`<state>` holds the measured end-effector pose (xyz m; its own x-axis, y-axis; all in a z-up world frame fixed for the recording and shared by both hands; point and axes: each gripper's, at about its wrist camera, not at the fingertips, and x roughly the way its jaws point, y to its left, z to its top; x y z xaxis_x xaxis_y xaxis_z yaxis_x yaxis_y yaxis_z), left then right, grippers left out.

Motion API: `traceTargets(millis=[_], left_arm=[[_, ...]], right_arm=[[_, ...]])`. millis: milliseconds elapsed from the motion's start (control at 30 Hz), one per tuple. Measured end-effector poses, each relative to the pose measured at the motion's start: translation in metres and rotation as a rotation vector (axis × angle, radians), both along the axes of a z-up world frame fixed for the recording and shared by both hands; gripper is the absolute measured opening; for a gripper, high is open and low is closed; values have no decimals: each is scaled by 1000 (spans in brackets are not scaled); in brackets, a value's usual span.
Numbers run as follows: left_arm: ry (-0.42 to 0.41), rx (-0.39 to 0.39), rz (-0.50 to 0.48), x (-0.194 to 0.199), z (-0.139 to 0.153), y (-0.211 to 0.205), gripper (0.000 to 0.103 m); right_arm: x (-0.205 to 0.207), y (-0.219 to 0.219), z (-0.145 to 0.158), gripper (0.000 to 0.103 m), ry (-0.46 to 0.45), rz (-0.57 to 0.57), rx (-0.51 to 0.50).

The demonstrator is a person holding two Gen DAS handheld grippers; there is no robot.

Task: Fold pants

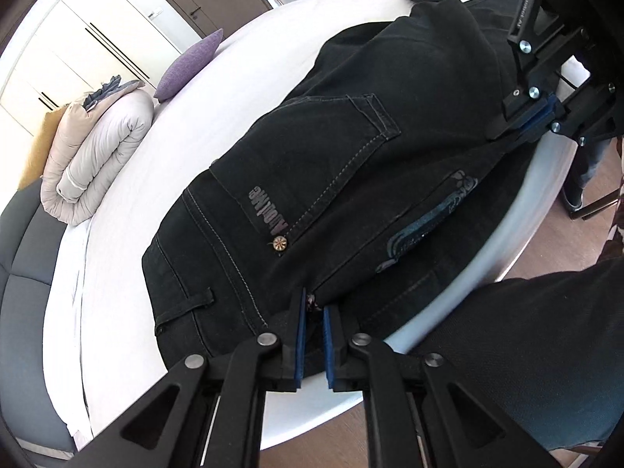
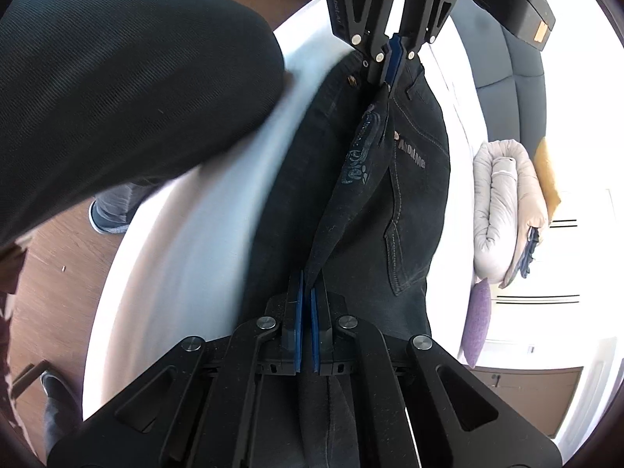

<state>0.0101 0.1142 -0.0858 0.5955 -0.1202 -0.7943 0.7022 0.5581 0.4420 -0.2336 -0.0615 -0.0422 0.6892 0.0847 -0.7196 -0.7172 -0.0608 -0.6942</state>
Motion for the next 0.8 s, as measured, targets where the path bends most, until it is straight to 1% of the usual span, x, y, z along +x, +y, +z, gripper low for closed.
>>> traceTargets(millis=[133,267,300,433,567,633,667,700,733,767,800], left_arm=[[-5,22,-18,1,-1,0,8],[1,10,-8,4,-6,-3,8],[0,10,-7,5,-7,-3,8],[1,4,3,0,-10,2,8],[-3,-3,15,-3,-15,1,9],[-7,5,33,0,-16,2,19],[-18,18,42,-5,-18,0,24],[-26,28,53,-7,-19,2,36],[-32,37,67,-9,-19,3,53],[-24,33,77,-9,-16,6,59],[-21,24,77,-13,-14,8,63]], right_arm=[[-10,4,2,2,1,-11,1],[-15,9,2,2,2,-26,4],[-23,2,2,2,0,-27,1],[-15,-3,6,2,4,-36,11],[-8,-11,-3,2,11,-48,9],[-2,-13,-7,3,19,-65,23],[-3,-14,-8,3,19,-70,29],[-4,-16,-9,3,18,-78,39],[-5,-18,-8,3,19,-92,56],[-4,-19,-8,3,25,-112,76],[-3,-21,-8,3,29,-126,92]])
